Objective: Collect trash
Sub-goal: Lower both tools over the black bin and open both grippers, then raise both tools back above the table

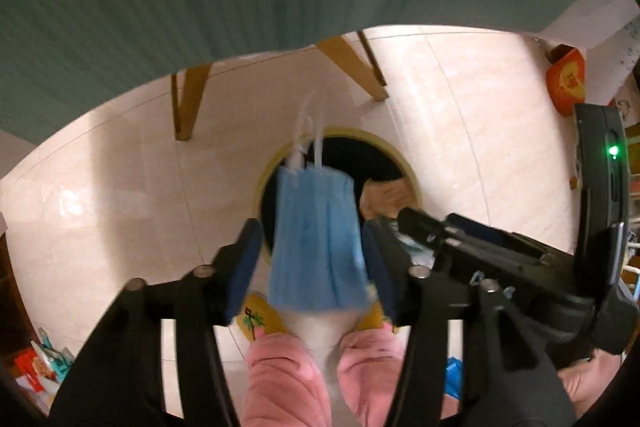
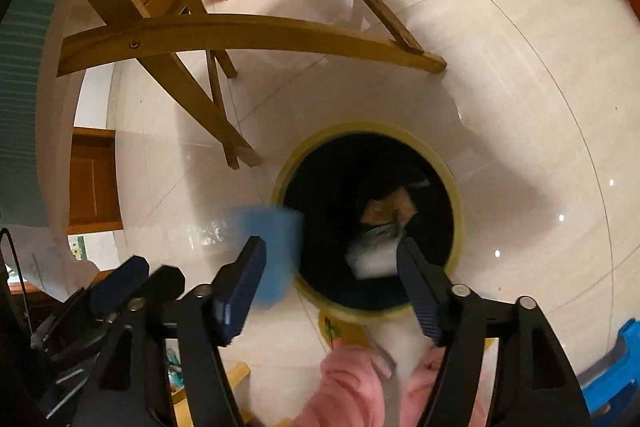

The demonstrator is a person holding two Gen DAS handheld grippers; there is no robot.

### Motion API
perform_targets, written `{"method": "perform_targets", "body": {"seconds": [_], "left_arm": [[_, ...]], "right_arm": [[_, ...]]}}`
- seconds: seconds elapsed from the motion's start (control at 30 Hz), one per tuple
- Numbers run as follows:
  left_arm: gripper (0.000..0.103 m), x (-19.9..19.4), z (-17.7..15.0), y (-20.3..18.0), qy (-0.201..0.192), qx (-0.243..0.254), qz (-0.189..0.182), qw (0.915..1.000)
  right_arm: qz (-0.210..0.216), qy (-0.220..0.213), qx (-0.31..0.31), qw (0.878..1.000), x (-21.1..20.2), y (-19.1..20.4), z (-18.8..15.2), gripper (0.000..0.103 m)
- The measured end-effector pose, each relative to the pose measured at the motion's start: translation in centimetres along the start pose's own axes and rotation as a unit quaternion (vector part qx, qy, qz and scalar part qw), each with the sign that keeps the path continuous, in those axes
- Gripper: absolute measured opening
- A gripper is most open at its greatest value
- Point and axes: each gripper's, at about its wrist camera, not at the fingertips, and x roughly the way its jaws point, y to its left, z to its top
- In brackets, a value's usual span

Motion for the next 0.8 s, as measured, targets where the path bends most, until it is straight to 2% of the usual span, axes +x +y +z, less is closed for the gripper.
{"method": "perform_targets", "body": {"seconds": [0.17, 0.3, 0.5, 0.67, 0.8], "left_arm": [[0.052, 0.8, -0.9, 1.0, 0.003, 0.005, 0.014, 0.9999], [0.052, 0.2, -1.1, 0.5, -0.013, 0.001, 0.003, 0.9999], [0.052, -3.2, 0.4, 0.6, -0.047, 0.01, 0.012, 0.9988], [0.052, -7.1, 0.3, -0.2, -0.063, 0.011, -0.005, 0.9979], [0.052, -11.5, 0.1, -1.1, -0.082, 0.018, -0.004, 0.9964]], "right_arm": [[-0.003, 0.001, -0.011, 1.0, 0.1, 0.9, 0.7, 0.072], [-0.007, -0.002, -0.018, 1.0, -1.0, 1.5, 1.2, 0.072], [-0.006, -0.013, -0.032, 0.999, -3.7, 2.0, 1.6, 0.072], [-0.004, -0.032, -0.056, 0.998, -8.5, 3.0, 1.4, 0.071], [0.002, -0.044, -0.062, 0.997, -13.0, 3.9, 1.2, 0.071]]}}
